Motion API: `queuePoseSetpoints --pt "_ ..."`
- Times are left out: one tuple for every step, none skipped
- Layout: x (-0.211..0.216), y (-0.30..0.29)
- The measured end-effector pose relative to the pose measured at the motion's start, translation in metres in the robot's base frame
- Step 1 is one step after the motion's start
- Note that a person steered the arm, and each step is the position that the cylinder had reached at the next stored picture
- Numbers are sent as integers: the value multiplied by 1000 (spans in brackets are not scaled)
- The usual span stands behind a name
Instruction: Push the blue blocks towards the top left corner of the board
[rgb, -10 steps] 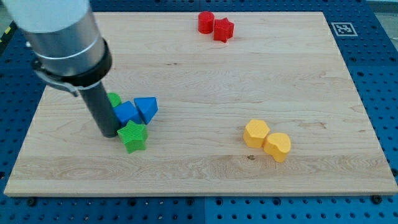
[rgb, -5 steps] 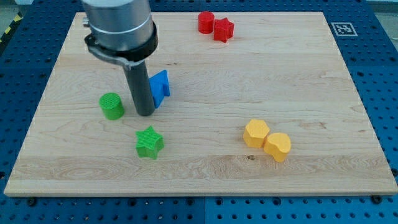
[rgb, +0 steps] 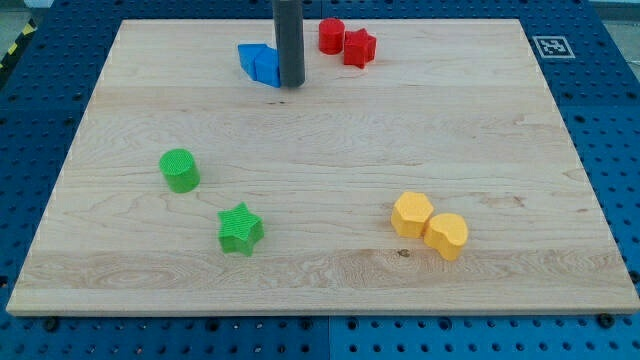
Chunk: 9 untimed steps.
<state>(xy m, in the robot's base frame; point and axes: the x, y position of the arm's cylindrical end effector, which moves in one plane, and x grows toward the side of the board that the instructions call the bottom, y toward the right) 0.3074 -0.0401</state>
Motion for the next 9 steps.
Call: queuePoseSetpoints --pt "-21 0" --pt "-30 0" --pt "-30 0" --pt "-24 0" --pt "-8 -2" --pt "-8 -2" --pt "-8 -11" --pt "-8 -34" --pt "-8 -51"
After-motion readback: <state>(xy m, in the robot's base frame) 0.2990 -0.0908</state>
